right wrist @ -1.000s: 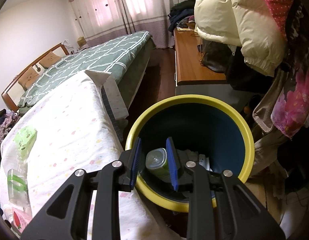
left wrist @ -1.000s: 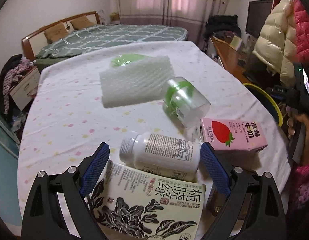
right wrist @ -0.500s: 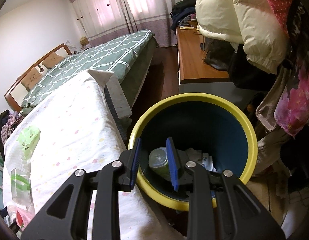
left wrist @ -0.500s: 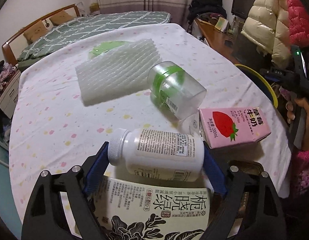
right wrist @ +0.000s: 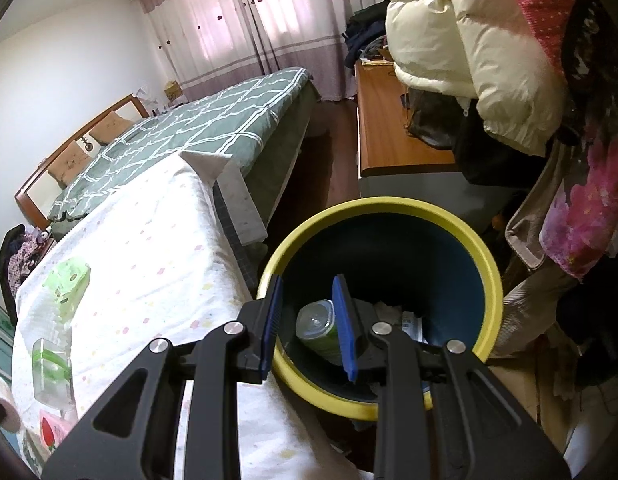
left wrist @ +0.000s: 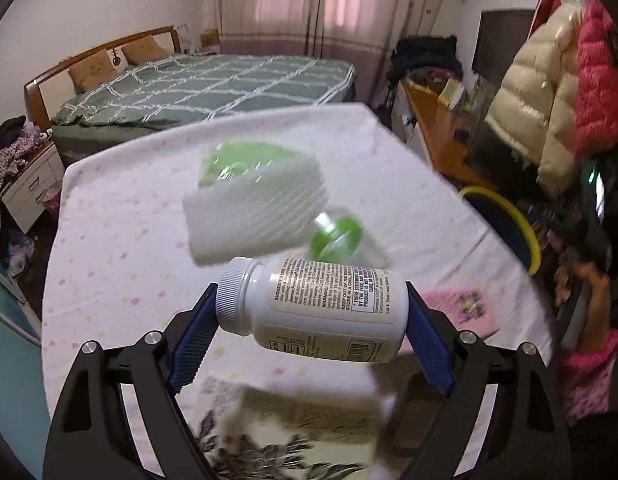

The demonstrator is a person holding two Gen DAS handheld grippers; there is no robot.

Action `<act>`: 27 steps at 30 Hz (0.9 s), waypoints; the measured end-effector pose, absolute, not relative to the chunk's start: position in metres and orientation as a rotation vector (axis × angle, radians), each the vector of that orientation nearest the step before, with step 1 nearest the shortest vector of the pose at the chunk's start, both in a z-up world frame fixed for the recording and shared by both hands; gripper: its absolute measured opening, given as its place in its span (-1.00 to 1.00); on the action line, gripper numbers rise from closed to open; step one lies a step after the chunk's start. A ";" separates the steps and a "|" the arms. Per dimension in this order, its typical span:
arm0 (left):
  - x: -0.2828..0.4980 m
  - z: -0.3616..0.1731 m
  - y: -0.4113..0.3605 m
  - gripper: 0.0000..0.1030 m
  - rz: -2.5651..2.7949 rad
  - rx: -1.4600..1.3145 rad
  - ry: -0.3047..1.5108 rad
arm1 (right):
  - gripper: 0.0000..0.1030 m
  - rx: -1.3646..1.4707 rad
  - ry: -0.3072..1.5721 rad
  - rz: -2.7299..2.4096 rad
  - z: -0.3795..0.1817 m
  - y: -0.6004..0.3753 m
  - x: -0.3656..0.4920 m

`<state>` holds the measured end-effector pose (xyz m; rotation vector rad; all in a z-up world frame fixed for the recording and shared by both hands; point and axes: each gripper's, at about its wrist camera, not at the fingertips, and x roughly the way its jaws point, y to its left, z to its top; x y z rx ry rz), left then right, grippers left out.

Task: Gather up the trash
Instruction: 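Carry the pill bottle over the bin and open the left tool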

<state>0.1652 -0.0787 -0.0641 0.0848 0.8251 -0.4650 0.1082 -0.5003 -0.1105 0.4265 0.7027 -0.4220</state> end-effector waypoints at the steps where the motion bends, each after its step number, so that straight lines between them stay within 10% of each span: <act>1: 0.165 -0.058 -0.084 0.66 -0.475 0.066 0.818 | -0.51 0.427 0.704 -0.423 -0.111 -0.503 0.107; 27: 0.178 -0.093 -0.408 0.66 -0.742 0.115 0.985 | -0.30 0.486 0.639 -0.557 -0.127 -0.605 0.004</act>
